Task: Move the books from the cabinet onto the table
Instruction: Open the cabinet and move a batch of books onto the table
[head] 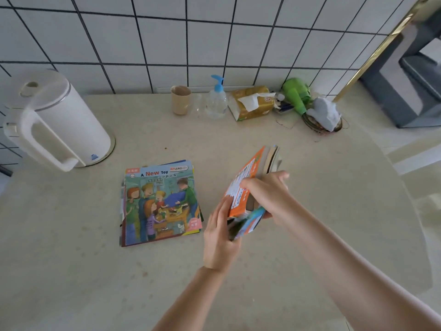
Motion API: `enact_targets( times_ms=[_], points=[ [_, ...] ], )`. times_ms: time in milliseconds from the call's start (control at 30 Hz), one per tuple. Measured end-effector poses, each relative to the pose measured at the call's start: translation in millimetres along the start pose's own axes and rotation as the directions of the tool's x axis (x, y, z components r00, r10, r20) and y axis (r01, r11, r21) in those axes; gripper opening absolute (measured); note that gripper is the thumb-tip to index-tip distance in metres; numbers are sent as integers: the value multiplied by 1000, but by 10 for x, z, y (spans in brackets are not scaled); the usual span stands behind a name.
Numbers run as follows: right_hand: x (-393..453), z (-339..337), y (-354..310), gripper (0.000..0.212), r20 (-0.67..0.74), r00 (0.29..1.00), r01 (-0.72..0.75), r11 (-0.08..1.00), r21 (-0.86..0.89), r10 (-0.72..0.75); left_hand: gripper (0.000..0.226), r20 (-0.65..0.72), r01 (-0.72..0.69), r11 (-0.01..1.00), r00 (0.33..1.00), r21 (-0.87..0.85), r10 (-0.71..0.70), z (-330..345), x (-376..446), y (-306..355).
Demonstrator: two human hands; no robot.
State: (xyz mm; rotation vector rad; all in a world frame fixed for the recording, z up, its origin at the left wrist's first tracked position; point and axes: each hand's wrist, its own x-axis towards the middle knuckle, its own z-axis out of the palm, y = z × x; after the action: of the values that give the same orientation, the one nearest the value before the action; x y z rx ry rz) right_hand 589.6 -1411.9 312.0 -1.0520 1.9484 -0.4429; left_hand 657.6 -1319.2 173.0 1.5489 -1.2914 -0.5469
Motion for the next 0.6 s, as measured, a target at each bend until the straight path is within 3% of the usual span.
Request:
enact_targets(
  times_ms=[167, 200, 267, 333, 400, 467, 533, 600],
  points=[
    [196, -179, 230, 70, 178, 984, 6, 992, -123, 16, 62, 70, 77, 996, 995, -40, -74, -8, -63, -99],
    [254, -296, 284, 63, 181, 983, 66, 987, -149, -38, 60, 76, 82, 997, 994, -13, -80, -36, -53, -138],
    [498, -478, 448, 50, 52, 977, 209, 975, -76, -205, 50, 81, 42, 998, 996, 57, -46, -98, -15, -178],
    [758, -554, 625, 31, 53, 990, 133, 989, -72, -129, 41, 84, 4, 997, 996, 83, -11, -163, 20, -153],
    [935, -546, 791, 61, 275, 960, 89, 988, -124, -52, 36, 120, 9, 999, 993, 53, -15, -208, 40, -107],
    [889, -547, 747, 93, 450, 884, 240, 948, -210, -125, 40, 144, 60, 998, 987, 37, -65, -248, 50, -55],
    [910, -505, 692, 102, 547, 814, 361, 908, -212, -196, 61, 176, 157, 986, 971, 46, -163, -293, 50, -42],
    [977, -443, 665, 99, 603, 767, 404, 894, -192, -217, 82, 251, 244, 967, 934, 78, -255, -332, 67, -82]
  ],
)
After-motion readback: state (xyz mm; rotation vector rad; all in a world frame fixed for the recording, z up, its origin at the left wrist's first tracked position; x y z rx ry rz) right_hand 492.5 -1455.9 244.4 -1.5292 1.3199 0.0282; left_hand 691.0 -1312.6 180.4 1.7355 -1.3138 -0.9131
